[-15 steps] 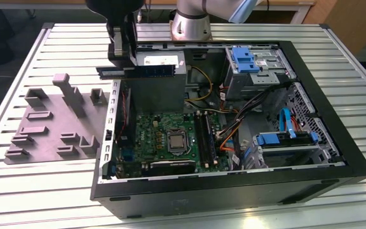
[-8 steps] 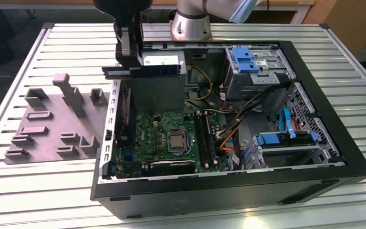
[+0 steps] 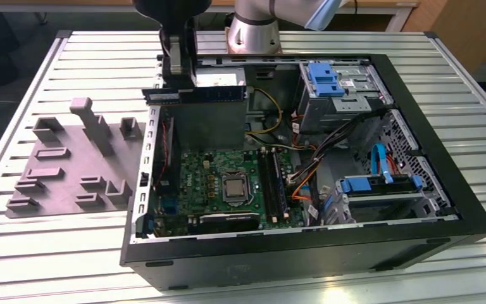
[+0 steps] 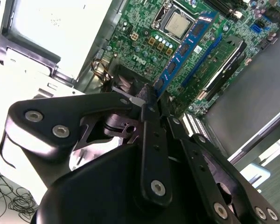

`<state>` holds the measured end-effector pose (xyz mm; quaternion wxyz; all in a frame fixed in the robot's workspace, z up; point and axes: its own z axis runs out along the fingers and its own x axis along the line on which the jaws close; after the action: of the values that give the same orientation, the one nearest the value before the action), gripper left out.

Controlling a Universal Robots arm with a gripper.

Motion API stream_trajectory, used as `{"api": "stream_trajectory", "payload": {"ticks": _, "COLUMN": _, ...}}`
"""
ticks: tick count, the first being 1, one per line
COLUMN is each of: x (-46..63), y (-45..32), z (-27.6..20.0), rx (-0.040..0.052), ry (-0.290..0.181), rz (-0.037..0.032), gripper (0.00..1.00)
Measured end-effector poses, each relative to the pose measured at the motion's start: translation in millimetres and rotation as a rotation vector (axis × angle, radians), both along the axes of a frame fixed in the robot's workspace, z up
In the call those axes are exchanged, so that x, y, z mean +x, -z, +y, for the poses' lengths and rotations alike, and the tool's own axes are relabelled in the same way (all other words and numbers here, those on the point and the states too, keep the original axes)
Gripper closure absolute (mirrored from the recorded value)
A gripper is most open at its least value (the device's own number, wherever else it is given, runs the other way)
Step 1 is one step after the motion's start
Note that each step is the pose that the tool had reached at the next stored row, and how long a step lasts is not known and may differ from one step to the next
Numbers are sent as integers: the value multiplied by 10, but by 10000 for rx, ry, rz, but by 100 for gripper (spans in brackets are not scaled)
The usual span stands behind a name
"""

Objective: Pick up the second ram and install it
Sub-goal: 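Pick up the second ram and move it above second insertion slot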

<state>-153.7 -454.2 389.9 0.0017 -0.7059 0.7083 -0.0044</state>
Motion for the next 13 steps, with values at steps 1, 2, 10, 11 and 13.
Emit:
{"api": "stream_trajectory", "payload": {"ticks": 1, "x": 9, "y": 0, "z": 0, "rx": -1, "ry": 0, "rz": 1, "gripper": 86}}
{"api": "stream_trajectory", "payload": {"ticks": 2, "x": 18, "y": 0, "z": 0, "rx": 0, "ry": 0, "rz": 0, "gripper": 86}}
{"api": "stream_trajectory", "payload": {"ticks": 10, "x": 90, "y": 0, "z": 0, "rx": 0, "ry": -1, "rz": 0, "gripper": 86}}
{"api": "stream_trajectory", "payload": {"ticks": 11, "x": 101, "y": -1, "z": 0, "rx": -1, "ry": 0, "rz": 1, "gripper": 86}}
{"api": "stream_trajectory", "payload": {"ticks": 13, "x": 120, "y": 0, "z": 0, "rx": 0, "ry": -1, "rz": 0, "gripper": 86}}
